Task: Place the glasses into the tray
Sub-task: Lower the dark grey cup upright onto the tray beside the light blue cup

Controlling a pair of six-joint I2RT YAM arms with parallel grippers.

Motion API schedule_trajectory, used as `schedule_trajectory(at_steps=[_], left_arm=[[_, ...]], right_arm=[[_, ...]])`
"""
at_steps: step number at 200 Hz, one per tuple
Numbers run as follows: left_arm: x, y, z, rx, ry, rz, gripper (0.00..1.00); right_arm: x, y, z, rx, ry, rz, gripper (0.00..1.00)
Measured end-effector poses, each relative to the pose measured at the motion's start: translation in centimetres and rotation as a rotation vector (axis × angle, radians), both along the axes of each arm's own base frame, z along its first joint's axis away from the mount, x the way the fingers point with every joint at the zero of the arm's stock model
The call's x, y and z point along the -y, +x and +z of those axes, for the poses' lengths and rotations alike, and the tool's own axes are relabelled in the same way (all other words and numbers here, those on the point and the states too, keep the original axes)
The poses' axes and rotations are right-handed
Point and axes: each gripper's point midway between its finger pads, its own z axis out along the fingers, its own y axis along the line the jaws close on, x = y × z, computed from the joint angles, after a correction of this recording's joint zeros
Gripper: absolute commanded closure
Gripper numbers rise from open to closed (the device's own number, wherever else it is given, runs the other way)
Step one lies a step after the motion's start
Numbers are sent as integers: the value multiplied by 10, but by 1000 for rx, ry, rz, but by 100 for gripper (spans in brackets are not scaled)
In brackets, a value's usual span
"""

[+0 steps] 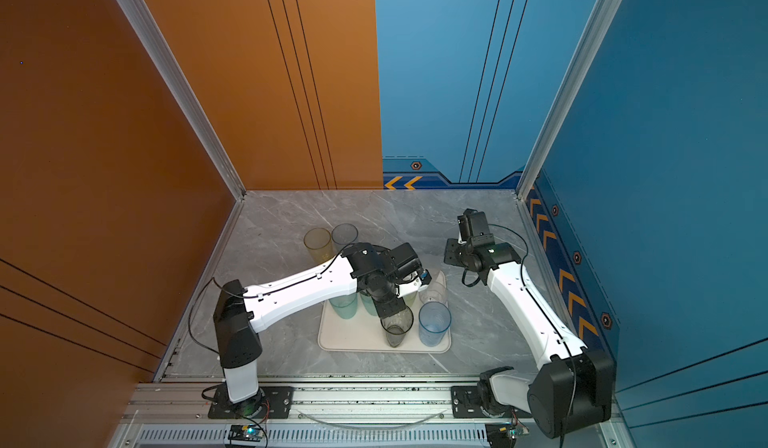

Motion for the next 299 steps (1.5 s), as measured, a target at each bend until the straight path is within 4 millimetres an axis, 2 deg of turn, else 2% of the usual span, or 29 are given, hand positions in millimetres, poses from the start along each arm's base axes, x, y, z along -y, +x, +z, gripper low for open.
schedule_trajectory(at_steps=[40,76,149,299], left_arm=[[3,9,3,-1,-35,17,100],[8,9,5,-10,-55,4,100],[9,14,-8,-31,-40,7,100],[11,24,-12,-25,-49,19,100]], right_arm=[[0,1,-6,-16,-8,5,60],[0,2,-9,-24,-11,6,60],[0,3,-9,-27,-12,5,60],[-1,8,-15,-44,-25,17,60]])
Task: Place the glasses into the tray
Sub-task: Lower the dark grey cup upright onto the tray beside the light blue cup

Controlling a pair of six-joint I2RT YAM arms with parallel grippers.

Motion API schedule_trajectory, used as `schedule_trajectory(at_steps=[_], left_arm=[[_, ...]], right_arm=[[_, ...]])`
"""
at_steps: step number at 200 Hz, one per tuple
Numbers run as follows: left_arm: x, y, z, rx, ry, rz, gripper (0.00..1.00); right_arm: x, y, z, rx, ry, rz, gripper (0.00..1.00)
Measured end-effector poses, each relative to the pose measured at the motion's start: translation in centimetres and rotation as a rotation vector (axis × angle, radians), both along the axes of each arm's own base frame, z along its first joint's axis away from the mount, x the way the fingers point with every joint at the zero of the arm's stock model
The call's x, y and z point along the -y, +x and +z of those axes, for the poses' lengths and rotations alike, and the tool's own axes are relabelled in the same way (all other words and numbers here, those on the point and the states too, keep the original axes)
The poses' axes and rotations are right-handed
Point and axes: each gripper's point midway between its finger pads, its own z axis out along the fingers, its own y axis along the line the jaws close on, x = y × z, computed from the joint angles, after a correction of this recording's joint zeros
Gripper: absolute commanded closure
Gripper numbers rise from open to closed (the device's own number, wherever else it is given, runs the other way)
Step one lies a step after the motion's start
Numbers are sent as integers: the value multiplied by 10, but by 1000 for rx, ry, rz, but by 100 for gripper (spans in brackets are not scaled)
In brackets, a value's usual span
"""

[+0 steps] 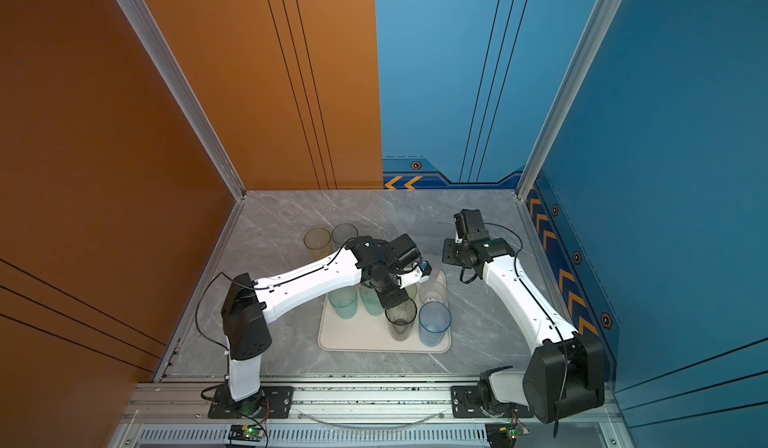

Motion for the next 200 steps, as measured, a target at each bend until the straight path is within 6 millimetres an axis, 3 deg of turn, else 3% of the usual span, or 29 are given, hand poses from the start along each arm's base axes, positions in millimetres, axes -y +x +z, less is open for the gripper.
schedule_trajectory(at_steps=[74,200], left_arm=[[1,1,0,4,-5,-1,98],[3,0,1,-3,-14,-5,86]], right_arm=[[-1,2,-1,-3,-1,0,60],[-6,5,4,7,2,11,60]])
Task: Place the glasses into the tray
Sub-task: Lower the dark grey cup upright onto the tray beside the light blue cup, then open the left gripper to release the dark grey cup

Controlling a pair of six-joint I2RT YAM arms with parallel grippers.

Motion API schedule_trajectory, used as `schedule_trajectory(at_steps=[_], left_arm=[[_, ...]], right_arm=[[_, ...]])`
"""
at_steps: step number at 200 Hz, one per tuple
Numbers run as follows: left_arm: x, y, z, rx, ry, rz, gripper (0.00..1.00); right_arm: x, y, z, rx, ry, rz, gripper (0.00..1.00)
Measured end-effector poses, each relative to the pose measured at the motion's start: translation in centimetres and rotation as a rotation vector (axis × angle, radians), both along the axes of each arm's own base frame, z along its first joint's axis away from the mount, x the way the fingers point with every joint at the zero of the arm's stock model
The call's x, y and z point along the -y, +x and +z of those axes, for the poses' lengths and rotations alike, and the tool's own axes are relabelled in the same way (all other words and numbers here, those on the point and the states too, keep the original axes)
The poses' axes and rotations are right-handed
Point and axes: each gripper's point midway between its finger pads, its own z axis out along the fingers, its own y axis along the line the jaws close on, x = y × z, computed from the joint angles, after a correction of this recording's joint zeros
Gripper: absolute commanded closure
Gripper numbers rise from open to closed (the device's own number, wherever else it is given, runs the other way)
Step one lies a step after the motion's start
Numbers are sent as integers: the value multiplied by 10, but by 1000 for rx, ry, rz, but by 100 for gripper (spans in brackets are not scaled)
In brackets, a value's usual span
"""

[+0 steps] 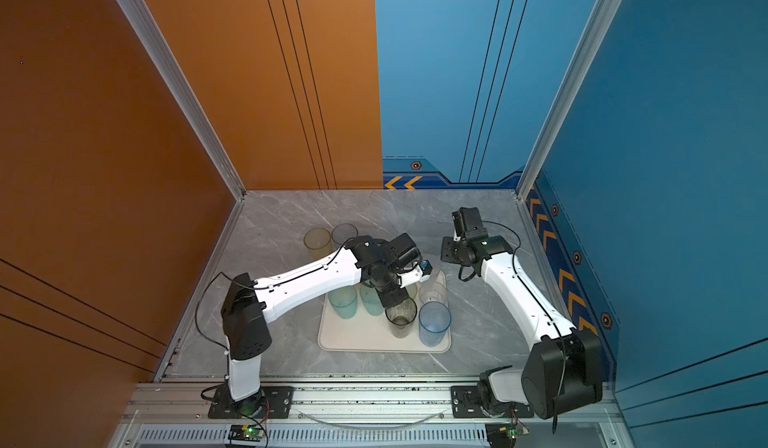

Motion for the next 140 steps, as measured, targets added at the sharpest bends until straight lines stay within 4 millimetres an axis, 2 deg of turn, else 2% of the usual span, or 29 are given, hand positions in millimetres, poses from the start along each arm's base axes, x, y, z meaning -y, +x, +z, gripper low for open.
schedule_trajectory(at_steps=[80,140], left_arm=[[1,-2,1,-1,-19,-3,82],[2,-1,25,39,-85,-3,82]], right_arm=[[-4,1,4,9,2,9,59],[-4,1,4,9,2,9,59]])
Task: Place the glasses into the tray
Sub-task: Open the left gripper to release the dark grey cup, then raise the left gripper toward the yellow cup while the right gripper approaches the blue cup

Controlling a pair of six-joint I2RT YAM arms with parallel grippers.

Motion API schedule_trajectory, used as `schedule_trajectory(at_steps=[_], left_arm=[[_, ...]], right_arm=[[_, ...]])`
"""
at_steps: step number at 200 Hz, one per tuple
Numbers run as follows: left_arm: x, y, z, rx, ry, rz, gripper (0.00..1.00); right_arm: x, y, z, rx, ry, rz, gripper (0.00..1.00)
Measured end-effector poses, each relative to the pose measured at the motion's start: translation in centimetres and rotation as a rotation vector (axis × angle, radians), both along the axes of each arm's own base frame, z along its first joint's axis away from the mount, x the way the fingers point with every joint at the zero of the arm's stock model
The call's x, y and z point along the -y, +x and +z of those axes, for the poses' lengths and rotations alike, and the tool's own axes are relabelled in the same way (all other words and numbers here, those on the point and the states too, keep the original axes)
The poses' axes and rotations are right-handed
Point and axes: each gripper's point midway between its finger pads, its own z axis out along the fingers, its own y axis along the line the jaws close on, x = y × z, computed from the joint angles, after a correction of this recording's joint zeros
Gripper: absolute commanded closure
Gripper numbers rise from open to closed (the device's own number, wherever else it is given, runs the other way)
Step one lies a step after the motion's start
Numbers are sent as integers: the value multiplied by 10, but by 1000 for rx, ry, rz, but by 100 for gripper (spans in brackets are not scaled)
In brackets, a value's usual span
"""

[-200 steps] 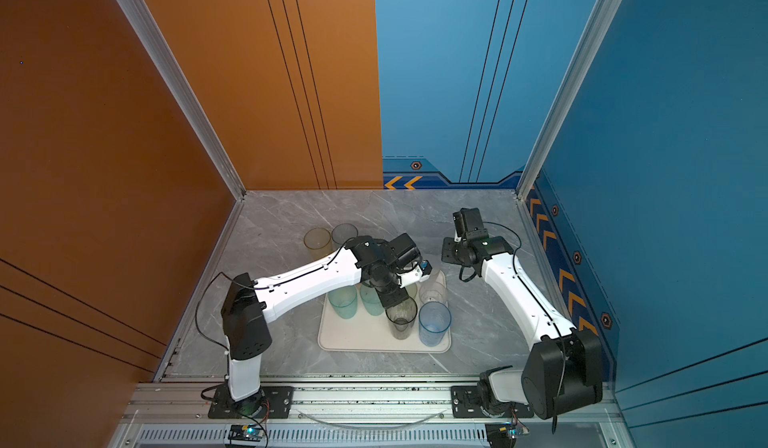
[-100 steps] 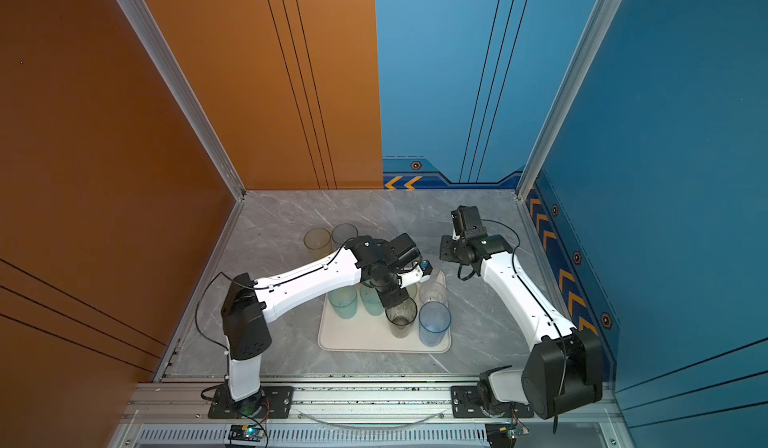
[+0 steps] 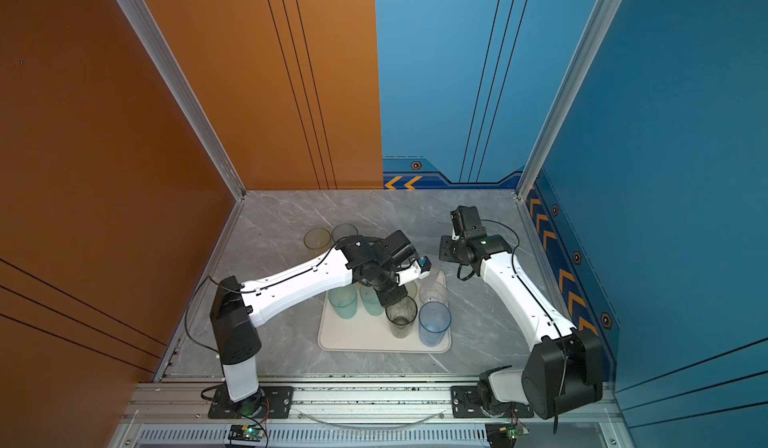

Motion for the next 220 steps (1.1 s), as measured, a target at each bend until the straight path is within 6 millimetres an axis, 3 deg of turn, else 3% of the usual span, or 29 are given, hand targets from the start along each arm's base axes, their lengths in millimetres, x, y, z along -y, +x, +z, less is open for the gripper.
schedule_trajectory(at_steps=[40,73,99,135,168,195,220], left_arm=[[-4,7,21,47,-62,20,85],[-24,23,57,156,-143,90,86],[-60,40,93,278,-241,222,87],[-140,58,128,430,-395,505,86],[-203,70,140,521,-452,747,84],[-220,70,133,547,-439,824,81],[-231,73,121,557,-395,869,79]], right_arm=[[0,0,0,1,0,0,58],[-1,3,6,15,4,0,58],[-6,6,17,36,9,12,59],[-33,11,39,78,3,73,59],[-69,15,60,127,1,147,59],[-95,11,55,121,-20,201,58],[-102,14,48,94,-40,211,59]])
